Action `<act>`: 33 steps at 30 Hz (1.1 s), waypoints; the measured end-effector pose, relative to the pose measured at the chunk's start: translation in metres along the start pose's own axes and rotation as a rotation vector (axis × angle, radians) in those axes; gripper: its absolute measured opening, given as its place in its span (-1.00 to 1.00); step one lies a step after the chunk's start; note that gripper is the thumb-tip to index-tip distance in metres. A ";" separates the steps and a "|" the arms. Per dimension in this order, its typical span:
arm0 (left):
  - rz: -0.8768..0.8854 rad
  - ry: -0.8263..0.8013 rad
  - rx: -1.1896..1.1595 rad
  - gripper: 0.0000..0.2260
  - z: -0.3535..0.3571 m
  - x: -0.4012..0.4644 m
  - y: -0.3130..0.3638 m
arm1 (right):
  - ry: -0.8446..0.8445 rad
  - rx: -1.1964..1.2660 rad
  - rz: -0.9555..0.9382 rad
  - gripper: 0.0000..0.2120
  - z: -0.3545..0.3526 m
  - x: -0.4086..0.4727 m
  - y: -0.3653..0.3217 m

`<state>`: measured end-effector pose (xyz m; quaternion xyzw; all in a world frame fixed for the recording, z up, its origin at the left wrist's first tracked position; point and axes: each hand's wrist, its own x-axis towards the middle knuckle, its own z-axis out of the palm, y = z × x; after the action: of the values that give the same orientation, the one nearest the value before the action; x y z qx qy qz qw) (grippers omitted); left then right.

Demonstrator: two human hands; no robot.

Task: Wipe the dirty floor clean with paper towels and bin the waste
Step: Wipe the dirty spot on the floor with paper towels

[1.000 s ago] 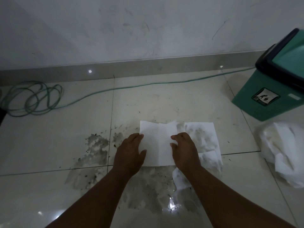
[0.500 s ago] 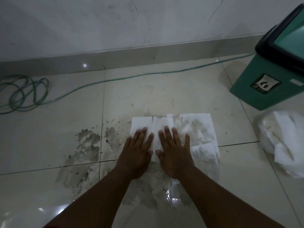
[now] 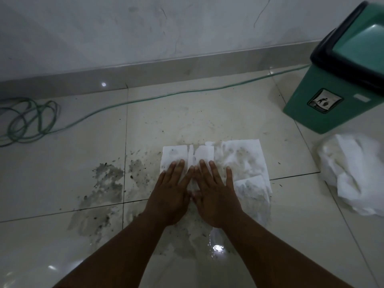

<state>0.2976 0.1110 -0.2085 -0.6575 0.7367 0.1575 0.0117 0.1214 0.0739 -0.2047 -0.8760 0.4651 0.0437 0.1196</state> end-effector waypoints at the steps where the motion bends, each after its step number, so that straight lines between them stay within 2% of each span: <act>1: -0.017 0.028 -0.018 -0.40 -0.001 -0.002 0.002 | 0.005 0.010 0.006 -0.35 -0.001 -0.002 0.000; 10: -0.110 0.068 -0.033 -0.43 0.004 -0.030 0.021 | -0.032 0.009 0.013 -0.32 0.004 -0.032 -0.007; 14: -0.094 0.080 -0.049 -0.47 0.005 -0.033 0.021 | -0.042 0.015 0.002 -0.32 0.007 -0.039 -0.008; 23: -0.084 0.141 -0.110 -0.48 0.002 -0.028 0.022 | 0.042 0.061 0.018 -0.37 0.006 -0.028 -0.012; 27: -0.111 0.163 -0.119 -0.49 -0.005 -0.017 0.025 | -0.043 0.012 0.008 -0.34 0.003 -0.009 -0.010; 29: -0.096 0.192 -0.089 -0.50 -0.006 -0.014 0.024 | -0.045 0.017 0.033 -0.35 0.002 -0.007 -0.009; 33: -0.145 0.100 -0.055 -0.54 -0.008 -0.004 0.023 | -0.007 0.097 0.163 -0.35 0.005 -0.021 -0.011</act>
<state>0.2775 0.1153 -0.1951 -0.7162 0.6822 0.1434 -0.0318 0.1185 0.0981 -0.2036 -0.8283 0.5360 0.0339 0.1594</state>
